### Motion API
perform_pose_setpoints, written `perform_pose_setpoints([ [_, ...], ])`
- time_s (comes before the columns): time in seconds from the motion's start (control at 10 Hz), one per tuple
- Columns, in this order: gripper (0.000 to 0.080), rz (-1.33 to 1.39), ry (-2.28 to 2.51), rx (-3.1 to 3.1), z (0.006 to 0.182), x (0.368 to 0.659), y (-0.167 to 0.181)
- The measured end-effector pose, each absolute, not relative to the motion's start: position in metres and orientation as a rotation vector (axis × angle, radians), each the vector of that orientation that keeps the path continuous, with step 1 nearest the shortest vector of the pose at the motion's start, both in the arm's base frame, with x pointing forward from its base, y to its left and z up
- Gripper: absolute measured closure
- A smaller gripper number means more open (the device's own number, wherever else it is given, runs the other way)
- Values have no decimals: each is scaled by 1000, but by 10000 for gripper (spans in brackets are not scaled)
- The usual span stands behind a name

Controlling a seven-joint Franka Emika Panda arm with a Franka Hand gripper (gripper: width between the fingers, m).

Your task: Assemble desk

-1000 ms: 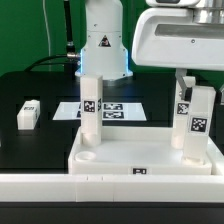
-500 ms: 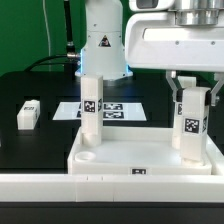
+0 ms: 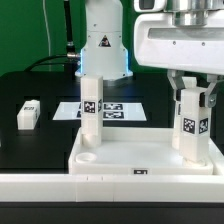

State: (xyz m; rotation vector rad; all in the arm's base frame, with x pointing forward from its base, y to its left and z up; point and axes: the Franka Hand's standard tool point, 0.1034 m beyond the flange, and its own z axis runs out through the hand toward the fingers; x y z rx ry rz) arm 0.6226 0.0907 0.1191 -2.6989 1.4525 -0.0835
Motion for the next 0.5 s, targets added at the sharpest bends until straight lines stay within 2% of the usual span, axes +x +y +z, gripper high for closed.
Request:
perform_pose_setpoints([
  [0.5, 509, -64, 1842, -2442, 119, 622, 92],
])
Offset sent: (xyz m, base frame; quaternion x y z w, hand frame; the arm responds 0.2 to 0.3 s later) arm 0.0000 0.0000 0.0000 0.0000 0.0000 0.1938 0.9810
